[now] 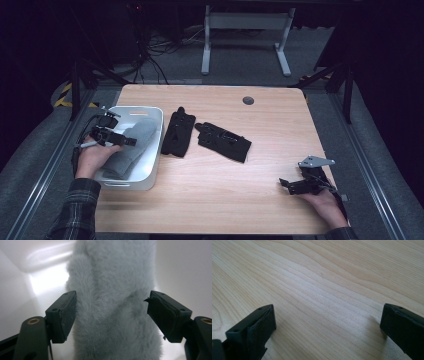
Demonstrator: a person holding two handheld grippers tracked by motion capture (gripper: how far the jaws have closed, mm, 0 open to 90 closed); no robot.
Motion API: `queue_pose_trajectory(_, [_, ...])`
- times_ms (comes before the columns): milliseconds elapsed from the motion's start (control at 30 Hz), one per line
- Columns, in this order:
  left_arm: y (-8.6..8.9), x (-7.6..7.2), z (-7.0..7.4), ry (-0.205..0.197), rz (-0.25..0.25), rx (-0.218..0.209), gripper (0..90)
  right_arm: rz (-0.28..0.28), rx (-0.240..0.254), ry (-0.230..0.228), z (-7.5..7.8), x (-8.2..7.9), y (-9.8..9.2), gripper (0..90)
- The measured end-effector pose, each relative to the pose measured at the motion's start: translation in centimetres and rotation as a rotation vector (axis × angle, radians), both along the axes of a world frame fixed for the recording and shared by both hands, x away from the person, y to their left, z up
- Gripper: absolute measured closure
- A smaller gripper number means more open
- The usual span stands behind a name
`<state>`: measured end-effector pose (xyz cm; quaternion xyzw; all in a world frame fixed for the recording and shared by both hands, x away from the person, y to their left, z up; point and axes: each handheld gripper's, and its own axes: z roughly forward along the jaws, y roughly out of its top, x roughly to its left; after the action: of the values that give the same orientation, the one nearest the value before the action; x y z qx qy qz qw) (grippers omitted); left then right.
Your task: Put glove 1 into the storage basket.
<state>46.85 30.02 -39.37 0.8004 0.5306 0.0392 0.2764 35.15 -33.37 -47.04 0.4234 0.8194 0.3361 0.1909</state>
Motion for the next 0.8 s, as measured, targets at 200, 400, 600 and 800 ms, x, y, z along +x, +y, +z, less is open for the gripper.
queue_pose_trajectory(200, [-0.8,-1.0,2.0,-0.058,-0.039,-0.022,20.2,0.0,0.0,0.0,0.0,0.0,0.0,0.5])
queue_pose_trajectory(400, [-2.9,-2.2,3.7,-0.124,-0.094,-0.067,18.2,0.0,0.0,0.0,0.0,0.0,0.0,0.5])
queue_pose_trajectory(600, [-5.6,-3.2,4.1,-0.153,-0.147,-0.092,17.1,-0.001,0.0,0.001,0.0,0.0,0.0,0.5])
queue_pose_trajectory(800, [-9.0,-4.2,4.3,-0.193,-0.213,-0.106,16.4,-0.001,0.0,0.0,0.0,0.0,0.0,0.5])
